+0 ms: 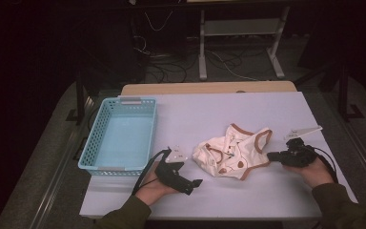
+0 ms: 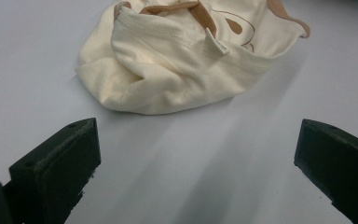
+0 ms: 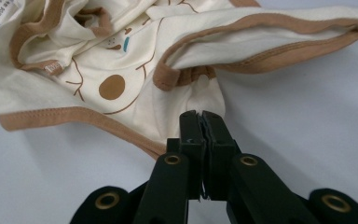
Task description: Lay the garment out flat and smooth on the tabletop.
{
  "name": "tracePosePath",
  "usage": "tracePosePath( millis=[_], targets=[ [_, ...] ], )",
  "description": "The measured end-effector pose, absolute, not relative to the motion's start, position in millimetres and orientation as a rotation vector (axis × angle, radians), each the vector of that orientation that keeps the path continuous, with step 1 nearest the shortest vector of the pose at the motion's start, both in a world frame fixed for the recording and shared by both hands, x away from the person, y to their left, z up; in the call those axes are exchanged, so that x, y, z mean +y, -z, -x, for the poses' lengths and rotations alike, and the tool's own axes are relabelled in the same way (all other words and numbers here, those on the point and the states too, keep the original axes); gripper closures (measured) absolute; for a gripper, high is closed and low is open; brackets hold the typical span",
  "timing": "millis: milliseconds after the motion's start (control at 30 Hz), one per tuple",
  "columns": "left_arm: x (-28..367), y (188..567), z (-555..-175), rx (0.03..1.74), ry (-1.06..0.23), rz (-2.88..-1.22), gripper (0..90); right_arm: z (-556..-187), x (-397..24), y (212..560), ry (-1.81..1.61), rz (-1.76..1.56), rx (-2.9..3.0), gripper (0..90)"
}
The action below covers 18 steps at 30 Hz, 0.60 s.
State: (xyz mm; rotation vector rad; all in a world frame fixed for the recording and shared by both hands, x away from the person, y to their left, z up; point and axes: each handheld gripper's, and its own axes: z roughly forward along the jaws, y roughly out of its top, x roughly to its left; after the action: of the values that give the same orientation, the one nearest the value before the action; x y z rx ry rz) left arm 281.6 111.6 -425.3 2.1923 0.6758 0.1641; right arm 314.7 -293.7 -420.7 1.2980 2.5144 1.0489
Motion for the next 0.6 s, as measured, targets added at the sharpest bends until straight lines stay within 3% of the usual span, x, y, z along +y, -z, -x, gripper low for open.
tracePosePath(
  millis=[600],
  targets=[
    [111.3,425.5,-281.5,0.684,-0.164,-2.183,0.0,-297.3,-320.5,416.0,-0.992,-1.335,2.441,86.5]
  ],
)
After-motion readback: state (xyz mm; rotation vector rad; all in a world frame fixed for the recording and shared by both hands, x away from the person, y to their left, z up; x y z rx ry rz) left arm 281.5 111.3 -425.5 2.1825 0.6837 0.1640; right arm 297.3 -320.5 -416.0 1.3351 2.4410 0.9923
